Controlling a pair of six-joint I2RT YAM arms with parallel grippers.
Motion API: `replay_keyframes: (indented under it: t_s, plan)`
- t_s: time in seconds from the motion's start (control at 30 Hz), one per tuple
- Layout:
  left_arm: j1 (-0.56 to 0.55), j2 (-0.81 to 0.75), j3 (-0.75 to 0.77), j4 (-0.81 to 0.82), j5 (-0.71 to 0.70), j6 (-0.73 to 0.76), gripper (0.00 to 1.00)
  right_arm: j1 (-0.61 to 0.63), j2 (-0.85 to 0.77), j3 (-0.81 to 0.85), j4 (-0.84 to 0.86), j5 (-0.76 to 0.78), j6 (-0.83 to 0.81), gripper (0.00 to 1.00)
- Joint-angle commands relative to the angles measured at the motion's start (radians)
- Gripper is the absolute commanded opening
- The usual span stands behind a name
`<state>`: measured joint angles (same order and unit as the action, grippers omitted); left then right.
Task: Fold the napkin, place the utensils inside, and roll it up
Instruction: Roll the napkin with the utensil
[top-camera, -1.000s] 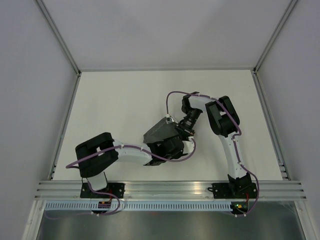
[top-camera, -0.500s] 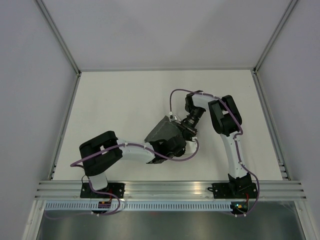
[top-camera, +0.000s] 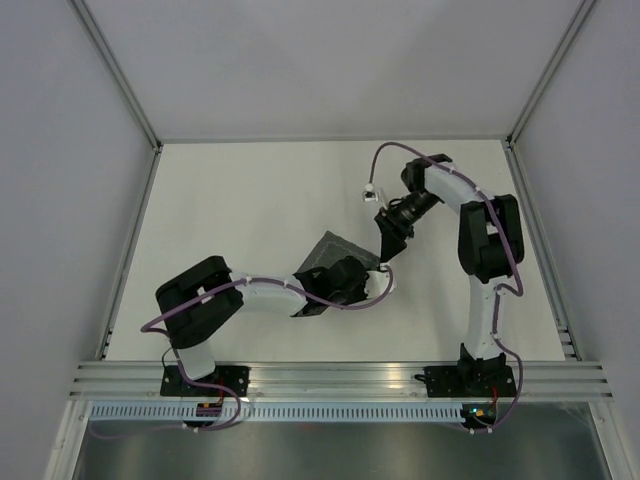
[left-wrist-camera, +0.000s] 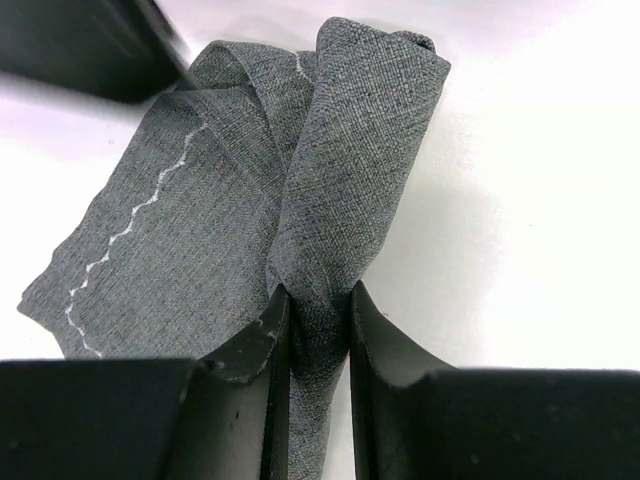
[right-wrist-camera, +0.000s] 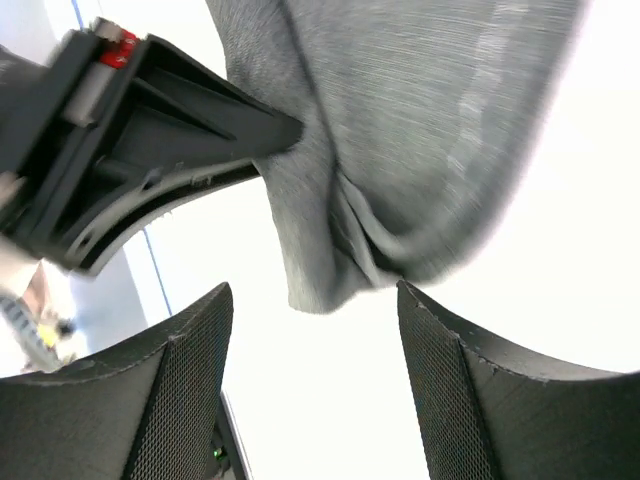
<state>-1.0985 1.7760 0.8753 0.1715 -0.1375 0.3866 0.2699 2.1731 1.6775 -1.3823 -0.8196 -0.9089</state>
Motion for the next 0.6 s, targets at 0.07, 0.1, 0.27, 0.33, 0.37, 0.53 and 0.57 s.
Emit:
replay_keyframes:
  t_s: [0.07,0.1,0.27,0.33,0.37,0.53,0.57]
  plan:
    - [0.045,0.069,0.031,-0.133,0.275,-0.097,0.02,-0.162,-0.244,-0.085,0.145,-0.078,0.085,0.72]
    - [0.067,0.079,0.037,-0.142,0.297,-0.113,0.02,-0.207,-0.274,-0.113,0.223,-0.078,0.094,0.72]
    - [0.163,0.131,0.121,-0.239,0.545,-0.169,0.02,-0.302,-0.51,-0.362,0.471,-0.058,0.126,0.72]
    - [0.207,0.155,0.148,-0.27,0.674,-0.193,0.02,-0.307,-0.593,-0.461,0.627,-0.018,0.137,0.73]
    - [0.221,0.186,0.18,-0.305,0.712,-0.199,0.02,-0.305,-0.677,-0.554,0.675,-0.009,0.137,0.75]
    - [0.278,0.299,0.283,-0.397,0.952,-0.224,0.02,-0.227,-0.945,-0.794,0.906,0.097,0.093,0.77]
    - [0.278,0.336,0.321,-0.43,0.972,-0.223,0.02,-0.212,-0.984,-0.874,0.961,0.114,0.078,0.78]
